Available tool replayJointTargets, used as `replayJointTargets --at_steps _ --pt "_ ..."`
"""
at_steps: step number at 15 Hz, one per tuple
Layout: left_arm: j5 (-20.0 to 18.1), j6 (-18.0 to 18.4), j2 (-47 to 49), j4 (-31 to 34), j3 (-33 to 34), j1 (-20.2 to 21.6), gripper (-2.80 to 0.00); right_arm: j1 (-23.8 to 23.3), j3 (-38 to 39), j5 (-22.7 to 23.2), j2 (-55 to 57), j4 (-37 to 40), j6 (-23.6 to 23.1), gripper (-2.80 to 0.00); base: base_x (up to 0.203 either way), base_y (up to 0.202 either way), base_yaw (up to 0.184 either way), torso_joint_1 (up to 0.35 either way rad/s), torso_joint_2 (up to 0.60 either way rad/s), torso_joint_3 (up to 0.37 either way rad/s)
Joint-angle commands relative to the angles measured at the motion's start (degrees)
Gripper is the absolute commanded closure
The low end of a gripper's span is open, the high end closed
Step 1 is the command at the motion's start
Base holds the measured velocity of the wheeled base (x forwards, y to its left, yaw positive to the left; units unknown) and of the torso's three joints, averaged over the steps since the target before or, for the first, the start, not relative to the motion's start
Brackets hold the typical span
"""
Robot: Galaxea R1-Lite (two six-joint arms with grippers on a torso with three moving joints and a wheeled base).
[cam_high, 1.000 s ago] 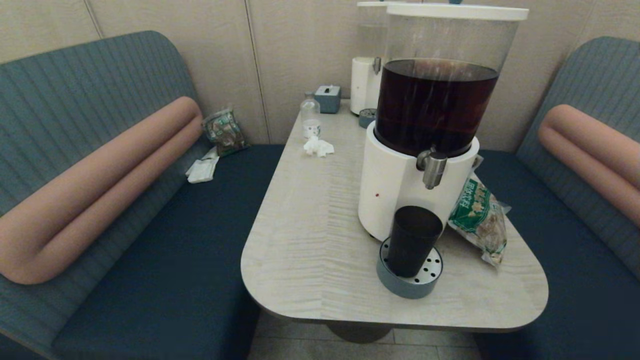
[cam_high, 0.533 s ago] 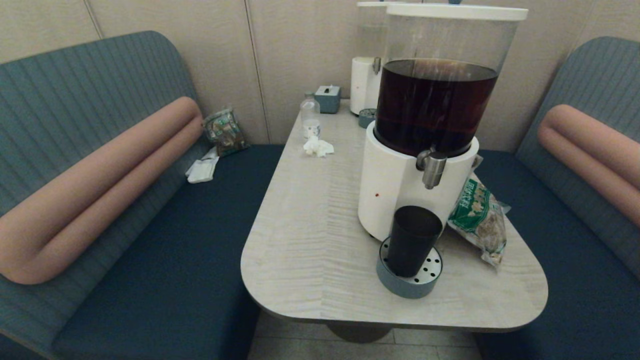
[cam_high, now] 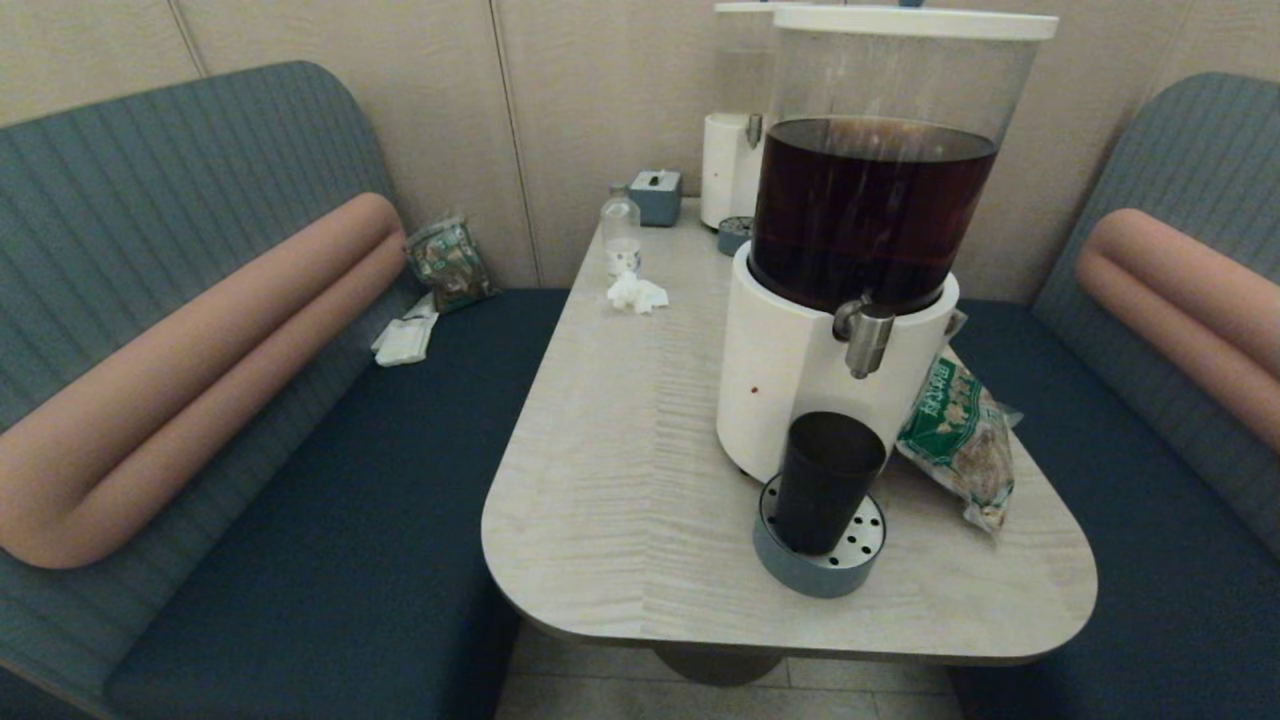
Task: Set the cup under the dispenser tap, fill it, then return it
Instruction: Turn on the faucet
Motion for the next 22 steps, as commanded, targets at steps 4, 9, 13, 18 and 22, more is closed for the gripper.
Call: replayJointTargets --at_steps 4,9,13,18,22 --pt "0.02 -0.04 0.19 0.03 -0.01 0.02 0.00 6.04 -9.63 -4.11 17.23 12.62 1.07 0.00 0.000 0.000 0.000 0.000 0.00 0.000" --pt "0.02 -0.04 0.19 0.03 -0.01 0.02 0.00 6.65 -8.74 -6.30 21.43 4.73 -3.79 0.00 0.000 0.000 0.000 0.000 0.00 0.000" --pt "0.01 -0.04 0.19 0.03 -0.01 0.02 0.00 7.62 -4.98 -6.59 25.38 -6.08 -6.39 0.00 0.000 0.000 0.000 0.000 0.00 0.000" --pt "0.02 -0.04 0.19 0.03 -0.01 0.02 0.00 8.69 -5.02 -11.41 29.23 -11.80 -10.46 0.00 0.000 0.000 0.000 0.000 0.00 0.000" --pt "-0.06 -0.04 0.10 0.03 -0.01 0.02 0.00 12.86 -5.98 -15.33 31.48 -14.29 -10.59 0.00 0.000 0.000 0.000 0.000 0.00 0.000"
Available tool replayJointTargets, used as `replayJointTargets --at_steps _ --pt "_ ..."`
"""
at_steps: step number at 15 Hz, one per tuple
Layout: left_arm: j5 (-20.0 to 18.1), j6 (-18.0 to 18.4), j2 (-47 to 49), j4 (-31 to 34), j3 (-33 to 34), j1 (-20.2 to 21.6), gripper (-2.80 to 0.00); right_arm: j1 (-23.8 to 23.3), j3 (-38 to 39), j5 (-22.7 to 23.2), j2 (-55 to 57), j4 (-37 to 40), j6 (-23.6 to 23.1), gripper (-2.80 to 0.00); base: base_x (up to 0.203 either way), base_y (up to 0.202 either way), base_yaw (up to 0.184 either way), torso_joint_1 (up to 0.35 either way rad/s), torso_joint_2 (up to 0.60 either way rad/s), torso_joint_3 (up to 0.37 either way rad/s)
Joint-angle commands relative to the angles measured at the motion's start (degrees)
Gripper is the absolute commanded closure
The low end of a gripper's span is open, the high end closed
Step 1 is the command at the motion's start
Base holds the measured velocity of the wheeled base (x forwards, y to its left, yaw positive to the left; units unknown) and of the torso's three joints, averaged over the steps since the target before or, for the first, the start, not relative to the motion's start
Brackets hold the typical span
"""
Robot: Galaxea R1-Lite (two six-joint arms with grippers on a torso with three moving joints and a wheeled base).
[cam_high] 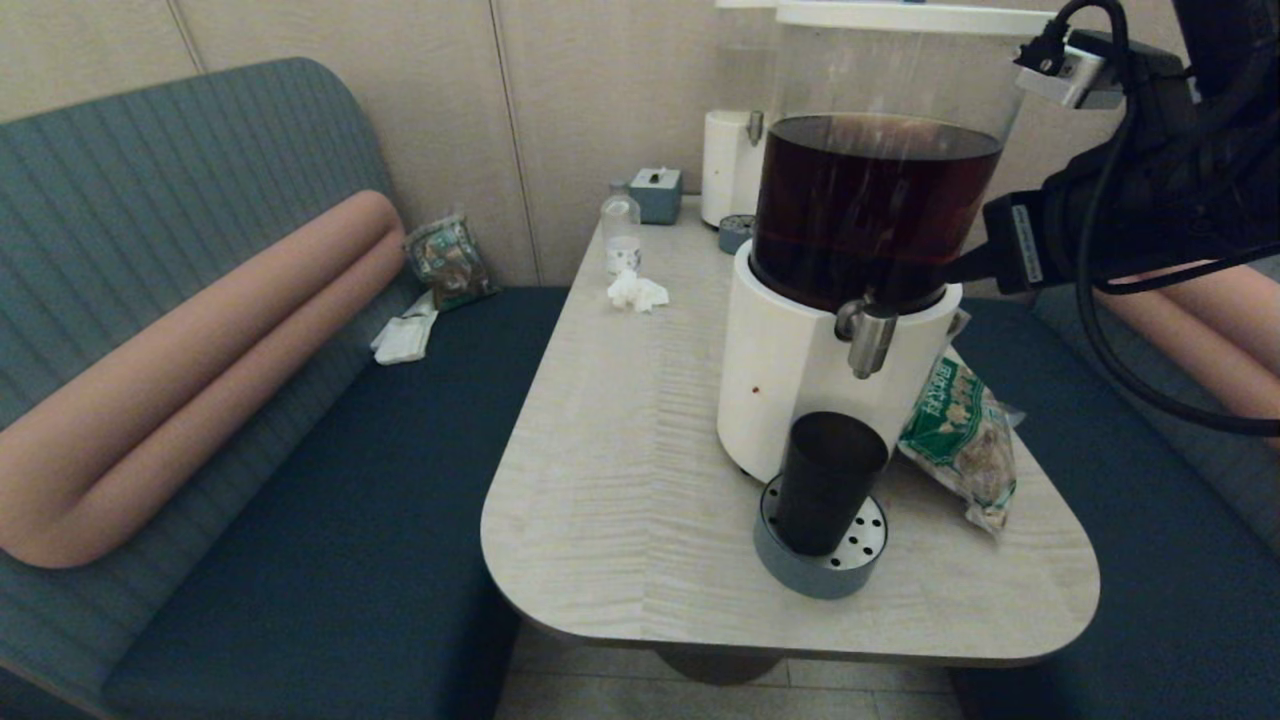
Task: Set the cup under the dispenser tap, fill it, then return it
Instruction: Turn on the faucet
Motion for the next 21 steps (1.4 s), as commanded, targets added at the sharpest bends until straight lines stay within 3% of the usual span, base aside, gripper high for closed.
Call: replayJointTargets --at_steps 1,7,16,21 --pt "0.02 -0.03 0.11 0.03 -0.01 0.02 0.00 2.60 -1.13 -1.80 1.75 0.05 0.14 0.00 0.000 0.000 0.000 0.000 0.00 0.000" --pt "0.02 -0.03 0.03 0.03 -0.01 0.02 0.00 5.44 -2.74 -4.19 3.81 0.27 0.68 0.00 0.000 0.000 0.000 0.000 0.00 0.000" --pt "0.02 0.01 0.09 0.03 -0.01 0.06 0.00 4.56 -1.77 -5.44 4.81 0.22 0.88 0.00 0.000 0.000 0.000 0.000 0.00 0.000" --pt "0.02 -0.03 0.11 0.03 -0.01 0.02 0.00 4.56 -2.57 -4.71 5.84 0.04 5.99 0.00 0.000 0.000 0.000 0.000 0.00 0.000"
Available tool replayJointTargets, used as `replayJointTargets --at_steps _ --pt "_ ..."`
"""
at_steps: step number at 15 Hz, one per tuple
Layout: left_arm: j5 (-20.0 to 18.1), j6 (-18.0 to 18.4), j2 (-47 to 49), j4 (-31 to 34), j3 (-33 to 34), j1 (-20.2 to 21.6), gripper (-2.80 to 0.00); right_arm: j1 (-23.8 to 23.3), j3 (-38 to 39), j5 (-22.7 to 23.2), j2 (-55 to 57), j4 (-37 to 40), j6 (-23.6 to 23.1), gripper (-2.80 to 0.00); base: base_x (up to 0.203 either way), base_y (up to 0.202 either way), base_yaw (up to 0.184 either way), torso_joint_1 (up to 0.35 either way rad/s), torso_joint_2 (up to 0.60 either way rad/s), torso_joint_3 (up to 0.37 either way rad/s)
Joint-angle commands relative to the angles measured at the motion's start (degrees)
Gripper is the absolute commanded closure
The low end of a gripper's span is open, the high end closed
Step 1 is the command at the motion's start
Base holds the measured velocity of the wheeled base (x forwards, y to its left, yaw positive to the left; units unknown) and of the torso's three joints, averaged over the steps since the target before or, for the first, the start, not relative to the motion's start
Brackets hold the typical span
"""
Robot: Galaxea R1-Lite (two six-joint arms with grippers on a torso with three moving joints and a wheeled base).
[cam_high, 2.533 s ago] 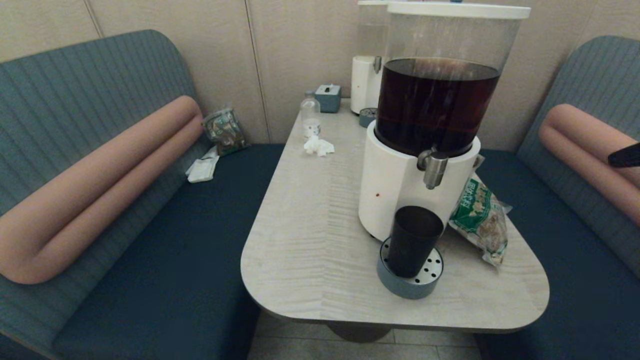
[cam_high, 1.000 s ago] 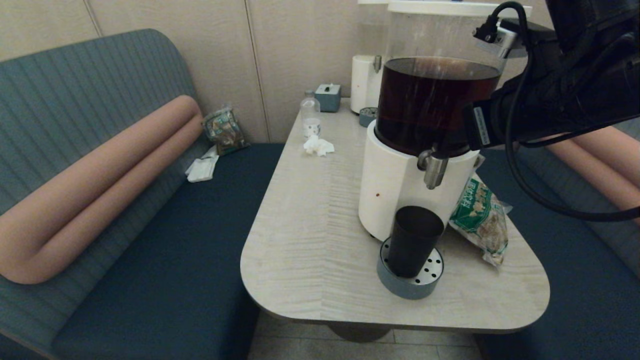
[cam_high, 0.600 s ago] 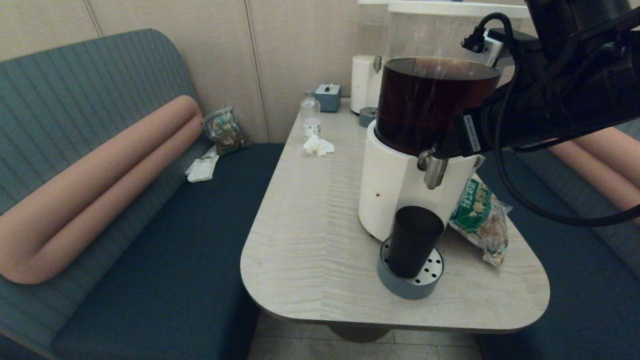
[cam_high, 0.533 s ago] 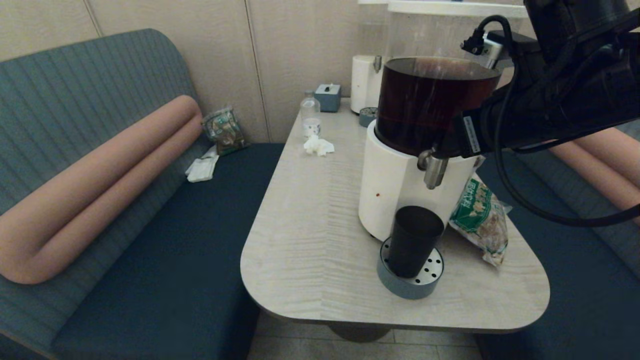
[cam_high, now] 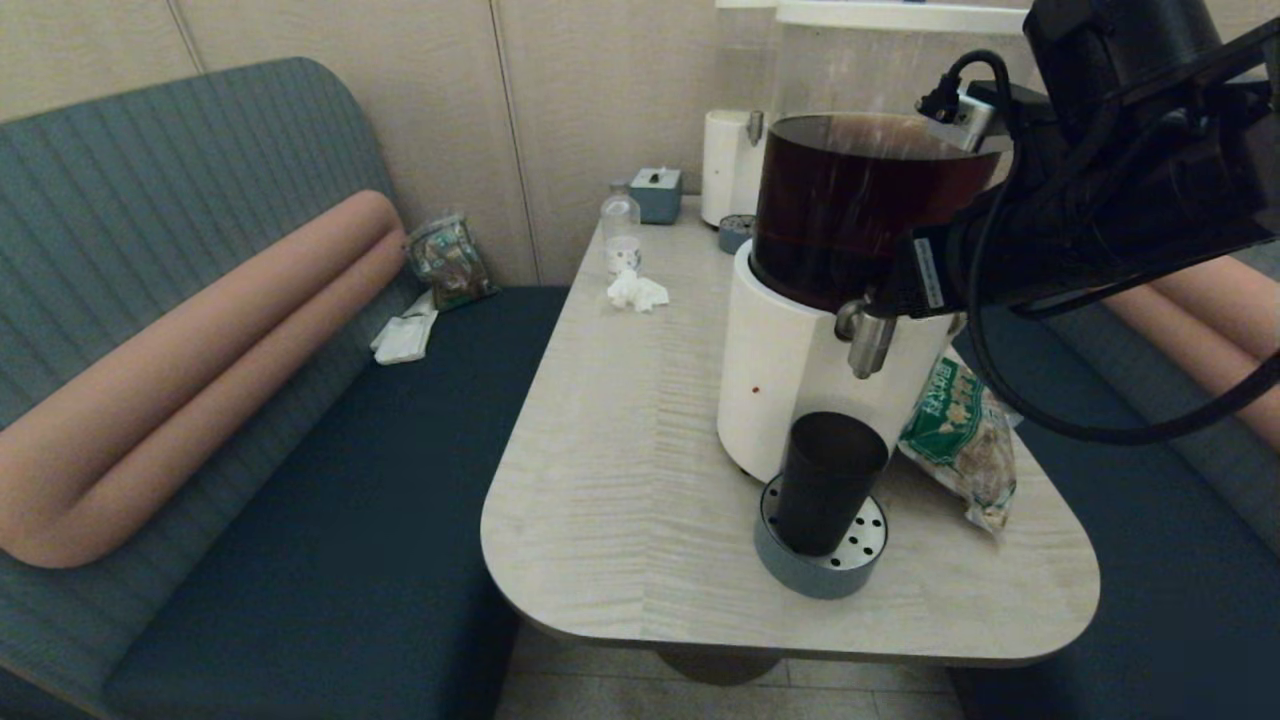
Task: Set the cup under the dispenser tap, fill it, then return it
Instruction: Turn on the faucet
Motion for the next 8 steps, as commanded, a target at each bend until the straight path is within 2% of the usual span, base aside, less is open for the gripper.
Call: replayJointTargets --at_steps 1,8 --pt "0.00 -0.03 0.06 0.01 -0.01 0.02 0.00 -0.01 -0.31 0.23 0.37 0.20 1.07 0.00 0.000 0.000 0.000 0.000 0.00 0.000" --pt "-0.07 0.04 0.08 0.01 -0.01 0.02 0.00 -0.96 0.39 2.44 0.44 -0.85 3.93 0.00 0.000 0.000 0.000 0.000 0.00 0.000"
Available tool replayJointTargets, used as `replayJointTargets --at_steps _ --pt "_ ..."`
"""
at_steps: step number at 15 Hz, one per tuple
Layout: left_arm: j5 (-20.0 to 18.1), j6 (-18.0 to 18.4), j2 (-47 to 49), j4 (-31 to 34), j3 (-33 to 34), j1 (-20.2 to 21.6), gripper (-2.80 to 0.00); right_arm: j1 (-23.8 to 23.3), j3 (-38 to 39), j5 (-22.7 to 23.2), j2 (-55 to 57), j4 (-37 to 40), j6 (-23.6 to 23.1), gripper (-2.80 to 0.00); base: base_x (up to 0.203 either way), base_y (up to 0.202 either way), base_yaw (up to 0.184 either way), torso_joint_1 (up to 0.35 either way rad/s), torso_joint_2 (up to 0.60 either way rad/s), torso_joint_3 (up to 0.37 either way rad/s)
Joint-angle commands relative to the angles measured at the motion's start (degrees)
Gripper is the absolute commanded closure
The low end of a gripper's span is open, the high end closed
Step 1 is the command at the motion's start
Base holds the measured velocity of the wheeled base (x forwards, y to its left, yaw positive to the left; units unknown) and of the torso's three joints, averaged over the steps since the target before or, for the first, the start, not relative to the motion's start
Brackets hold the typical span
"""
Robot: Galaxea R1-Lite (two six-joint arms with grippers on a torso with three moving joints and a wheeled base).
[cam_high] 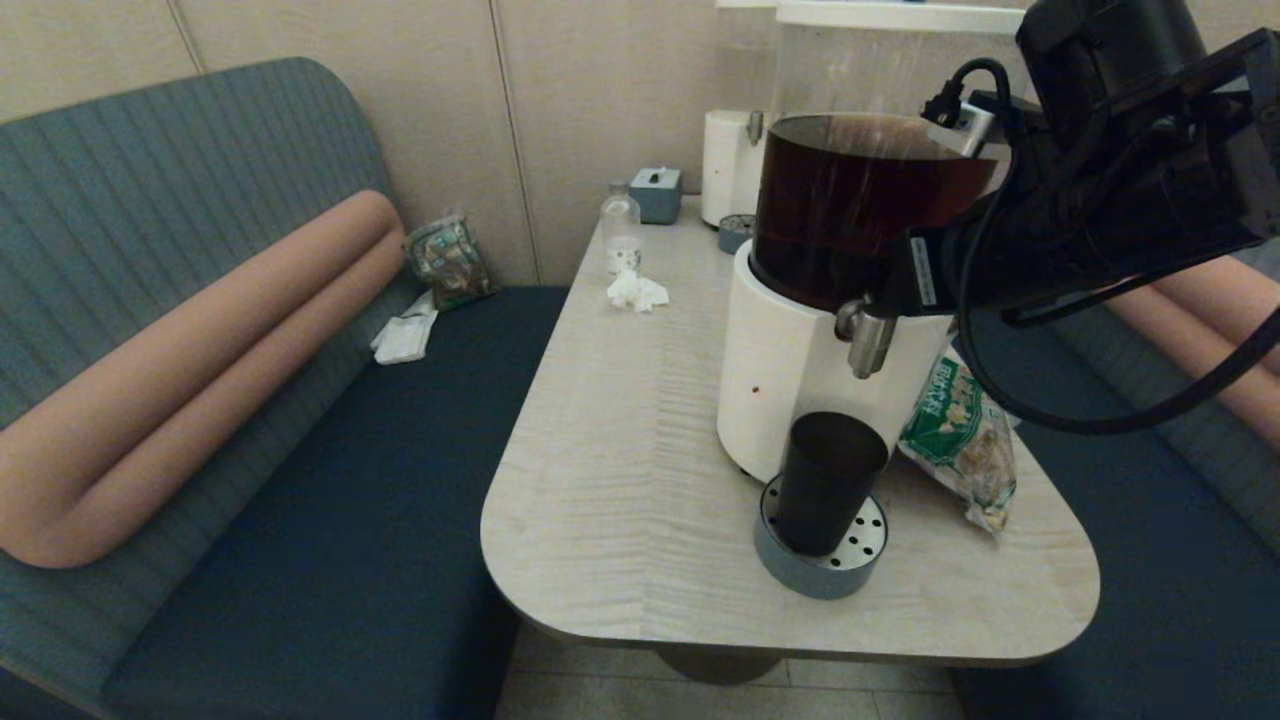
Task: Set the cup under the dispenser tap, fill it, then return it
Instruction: Turn on the faucet
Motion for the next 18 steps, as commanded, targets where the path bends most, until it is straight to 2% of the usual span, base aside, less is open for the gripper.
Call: replayJointTargets --at_steps 1,18 --pt "-0.10 -0.04 0.09 0.03 -0.01 0.02 0.00 -0.25 0.21 1.03 -0.08 -0.98 0.24 0.00 0.000 0.000 0.000 0.000 0.00 0.000" --pt "-0.02 -0.04 0.09 0.03 -0.01 0.02 0.00 0.34 0.01 7.60 1.73 -2.72 0.27 0.00 0.000 0.000 0.000 0.000 0.00 0.000"
